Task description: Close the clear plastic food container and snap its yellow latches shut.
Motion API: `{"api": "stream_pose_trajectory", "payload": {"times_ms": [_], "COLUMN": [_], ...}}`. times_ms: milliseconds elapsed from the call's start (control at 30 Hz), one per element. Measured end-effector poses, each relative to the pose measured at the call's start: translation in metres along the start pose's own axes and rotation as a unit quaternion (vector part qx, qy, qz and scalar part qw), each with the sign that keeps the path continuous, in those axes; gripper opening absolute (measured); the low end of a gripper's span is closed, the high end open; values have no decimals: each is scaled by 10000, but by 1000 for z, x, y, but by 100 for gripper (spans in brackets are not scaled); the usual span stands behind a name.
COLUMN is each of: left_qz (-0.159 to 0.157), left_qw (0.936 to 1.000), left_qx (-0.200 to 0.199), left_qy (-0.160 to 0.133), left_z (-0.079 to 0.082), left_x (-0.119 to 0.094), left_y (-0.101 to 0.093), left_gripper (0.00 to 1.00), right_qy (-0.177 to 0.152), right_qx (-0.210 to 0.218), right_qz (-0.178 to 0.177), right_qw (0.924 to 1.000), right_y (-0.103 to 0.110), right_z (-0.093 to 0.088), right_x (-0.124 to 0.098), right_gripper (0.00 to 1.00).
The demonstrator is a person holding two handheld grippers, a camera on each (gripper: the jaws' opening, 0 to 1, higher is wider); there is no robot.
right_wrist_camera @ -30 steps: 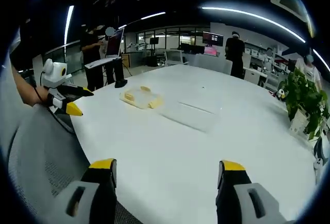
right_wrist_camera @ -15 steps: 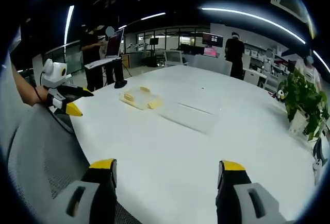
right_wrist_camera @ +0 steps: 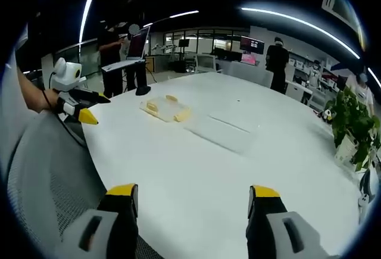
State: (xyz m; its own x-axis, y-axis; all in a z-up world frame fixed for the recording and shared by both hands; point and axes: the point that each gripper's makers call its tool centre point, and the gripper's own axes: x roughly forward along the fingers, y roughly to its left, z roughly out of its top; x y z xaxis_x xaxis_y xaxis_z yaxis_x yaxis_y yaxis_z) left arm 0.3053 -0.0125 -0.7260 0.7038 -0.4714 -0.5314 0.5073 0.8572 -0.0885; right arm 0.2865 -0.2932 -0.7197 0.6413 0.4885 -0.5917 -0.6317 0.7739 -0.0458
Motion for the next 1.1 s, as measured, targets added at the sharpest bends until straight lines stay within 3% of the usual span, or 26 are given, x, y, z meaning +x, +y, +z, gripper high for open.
{"api": "stream_pose_trajectory", "payload": {"times_ms": [633,1100], "left_qz": [-193,-91], "left_qw": [9994,9994], "left_qx": [275,345], "left_qy": [7,-14], "left_z": [11,20], "left_x": [12,19], "left_y": [16,39], "left_gripper": [85,84], "right_qy": [64,144], "right_qx": [-218,-423], "right_qz": [166,377], "right_qw": [9996,9983], "right_y": [-5,1], "right_z": [16,32], "right_x": [22,51], "right_gripper": [70,66]}}
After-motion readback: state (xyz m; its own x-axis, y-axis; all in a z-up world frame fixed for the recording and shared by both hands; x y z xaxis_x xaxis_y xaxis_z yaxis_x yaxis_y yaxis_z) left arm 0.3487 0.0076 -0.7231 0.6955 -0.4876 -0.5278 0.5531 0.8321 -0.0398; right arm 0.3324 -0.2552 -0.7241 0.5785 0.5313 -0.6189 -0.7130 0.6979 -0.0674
